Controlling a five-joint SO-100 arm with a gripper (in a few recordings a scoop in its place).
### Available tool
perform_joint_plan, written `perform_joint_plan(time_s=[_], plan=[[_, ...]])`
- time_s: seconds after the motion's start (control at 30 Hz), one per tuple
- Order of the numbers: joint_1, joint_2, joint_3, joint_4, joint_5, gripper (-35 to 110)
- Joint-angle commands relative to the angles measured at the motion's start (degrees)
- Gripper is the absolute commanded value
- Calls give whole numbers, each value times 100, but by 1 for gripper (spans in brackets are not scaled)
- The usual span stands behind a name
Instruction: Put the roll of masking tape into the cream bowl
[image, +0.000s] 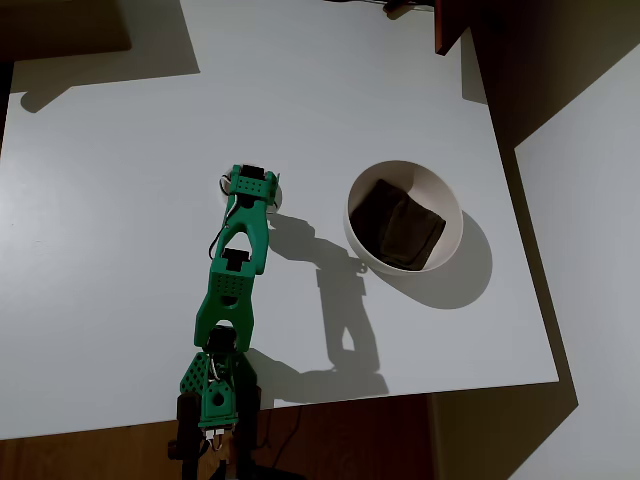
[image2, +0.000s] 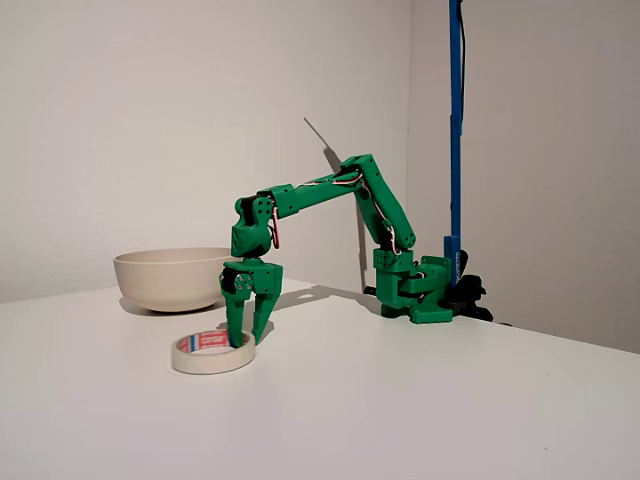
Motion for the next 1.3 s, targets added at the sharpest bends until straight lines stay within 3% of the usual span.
perform_joint_plan(time_s=[0.0, 0.33, 0.87, 1.27], plan=[[-9, 246, -316, 35, -35, -8], [-229, 1020, -316, 158, 62, -8], [-791, 4087, -316, 958, 439, -8], [-193, 6021, -712, 1626, 615, -8]])
